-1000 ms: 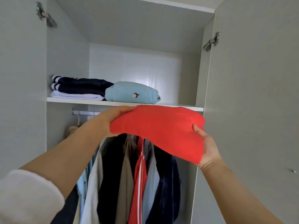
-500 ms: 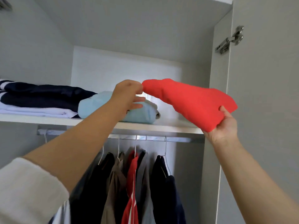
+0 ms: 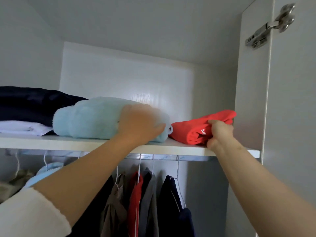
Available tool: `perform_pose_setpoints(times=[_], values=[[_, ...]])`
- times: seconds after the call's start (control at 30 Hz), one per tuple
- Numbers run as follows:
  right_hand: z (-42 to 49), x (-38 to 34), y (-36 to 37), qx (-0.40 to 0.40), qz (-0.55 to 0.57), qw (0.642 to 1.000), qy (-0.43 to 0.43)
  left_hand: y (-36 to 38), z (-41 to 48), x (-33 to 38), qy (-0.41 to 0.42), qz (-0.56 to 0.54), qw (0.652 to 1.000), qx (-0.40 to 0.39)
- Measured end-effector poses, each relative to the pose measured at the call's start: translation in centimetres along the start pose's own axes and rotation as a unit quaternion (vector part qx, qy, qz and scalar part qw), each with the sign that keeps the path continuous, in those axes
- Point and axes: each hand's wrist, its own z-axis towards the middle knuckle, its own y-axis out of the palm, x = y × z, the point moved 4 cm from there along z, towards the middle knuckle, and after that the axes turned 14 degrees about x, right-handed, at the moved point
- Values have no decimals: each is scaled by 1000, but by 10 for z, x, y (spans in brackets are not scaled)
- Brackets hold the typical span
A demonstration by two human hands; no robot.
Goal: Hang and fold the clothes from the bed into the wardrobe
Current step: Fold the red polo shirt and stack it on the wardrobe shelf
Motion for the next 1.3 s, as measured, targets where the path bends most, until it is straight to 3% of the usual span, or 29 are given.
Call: perform_pose_setpoints(times=[0.07, 0.1, 0.13, 0.23, 0.3, 0.33, 0.4, 0.5, 1.07, 1.3], values=[[3, -6, -4, 41, -80, 993, -73, 1, -1, -1, -8, 5, 1000, 4], [2, -12, -9, 66, -147, 974, -158, 2, -2, -1, -10, 9, 1000, 4], [-3, -20, -14, 84, -226, 931, -276, 2, -3, 0, -12, 10, 1000, 5], [-27, -35, -14, 58, -374, 698, -608, 2, -4, 1, -14, 11, 1000, 5], [-30, -33, -1, -38, -466, 587, -660, 0, -4, 2, -19, 14, 1000, 4], [-25, -29, 4, -85, -525, 565, -631, -1, -5, 3, -22, 16, 1000, 3], [-12, -16, 8, -186, -610, 573, -514, -2, -6, 6, -28, 20, 999, -3], [-5, -3, 10, -312, -577, 657, -372, -3, -5, 7, -36, 24, 999, -15], [-28, 24, 45, -363, -606, 625, -332, 9, -5, 3, -40, 53, 997, -34], [-25, 26, 44, -369, -587, 644, -324, 9, -7, 6, -41, 43, 997, -49]])
